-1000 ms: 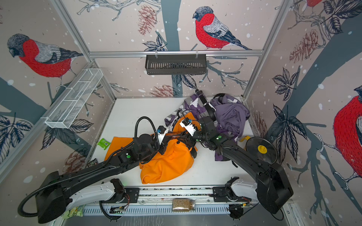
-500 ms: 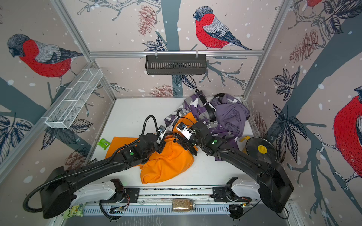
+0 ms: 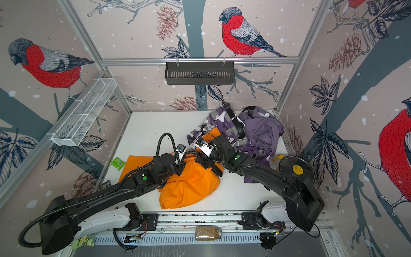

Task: Remove the belt from the trousers

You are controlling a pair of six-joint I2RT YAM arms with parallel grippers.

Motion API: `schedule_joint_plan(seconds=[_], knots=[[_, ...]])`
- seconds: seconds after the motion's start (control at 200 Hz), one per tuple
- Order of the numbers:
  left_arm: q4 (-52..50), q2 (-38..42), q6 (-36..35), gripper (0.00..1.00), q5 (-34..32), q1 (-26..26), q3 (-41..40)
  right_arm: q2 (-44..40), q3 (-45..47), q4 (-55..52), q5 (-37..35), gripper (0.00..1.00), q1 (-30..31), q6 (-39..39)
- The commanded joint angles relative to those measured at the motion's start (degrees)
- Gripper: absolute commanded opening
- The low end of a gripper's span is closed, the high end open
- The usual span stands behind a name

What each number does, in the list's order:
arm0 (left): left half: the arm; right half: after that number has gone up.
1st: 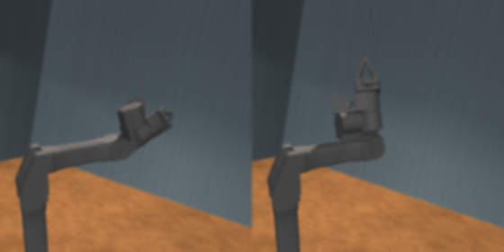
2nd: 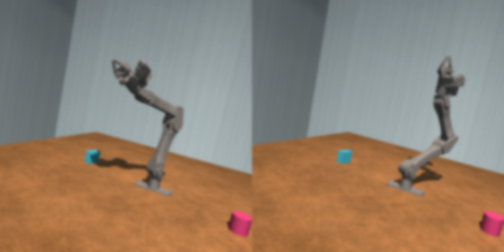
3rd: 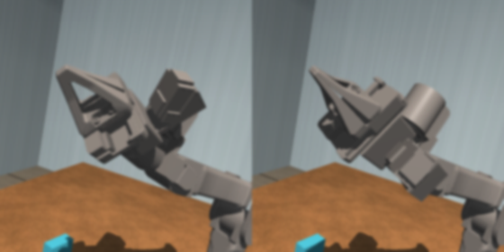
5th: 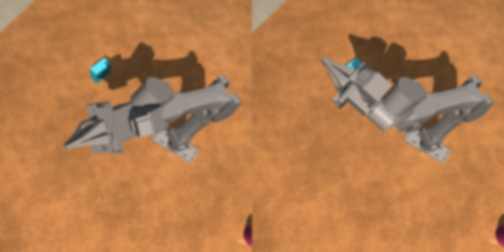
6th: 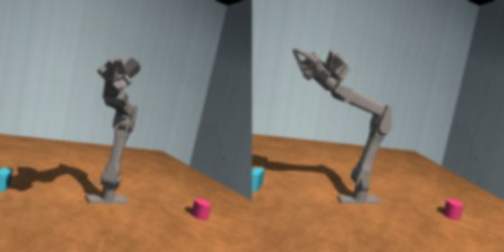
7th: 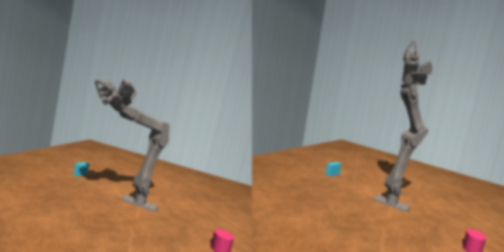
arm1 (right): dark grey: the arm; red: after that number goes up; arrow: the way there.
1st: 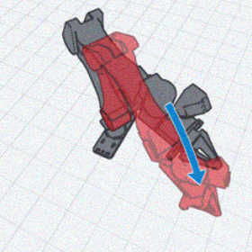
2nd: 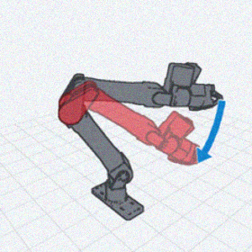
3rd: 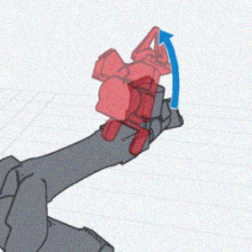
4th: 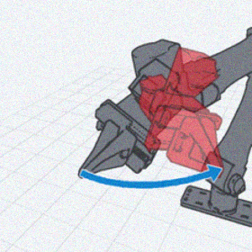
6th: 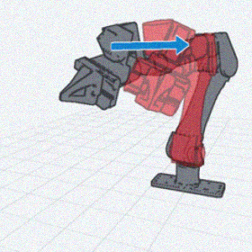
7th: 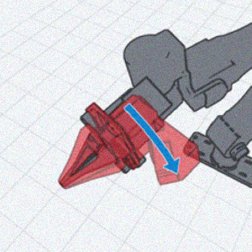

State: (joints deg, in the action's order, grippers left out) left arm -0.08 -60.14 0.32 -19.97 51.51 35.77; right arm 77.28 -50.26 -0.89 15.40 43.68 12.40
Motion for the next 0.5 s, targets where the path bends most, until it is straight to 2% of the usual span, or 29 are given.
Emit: schedule_joint_plan(seconds=[0.0,0.215,0.495], knots=[[3.65,1.81,-1.93,0.00,-1.97,1.00,-0.56,1.21,-2.09,1.25,4.56,0.91,-0.69,1.05],[5.30,4.62,-3.13,0.00,-1.87,1.47,-1.36,2.64,-3.75,-0.90,7.75,0.89,-1.60,1.45],[5.97,5.47,-3.91,0.00,-1.57,1.91,-0.96,3.25,-5.19,-2.72,8.95,0.79,-1.49,2.66]])
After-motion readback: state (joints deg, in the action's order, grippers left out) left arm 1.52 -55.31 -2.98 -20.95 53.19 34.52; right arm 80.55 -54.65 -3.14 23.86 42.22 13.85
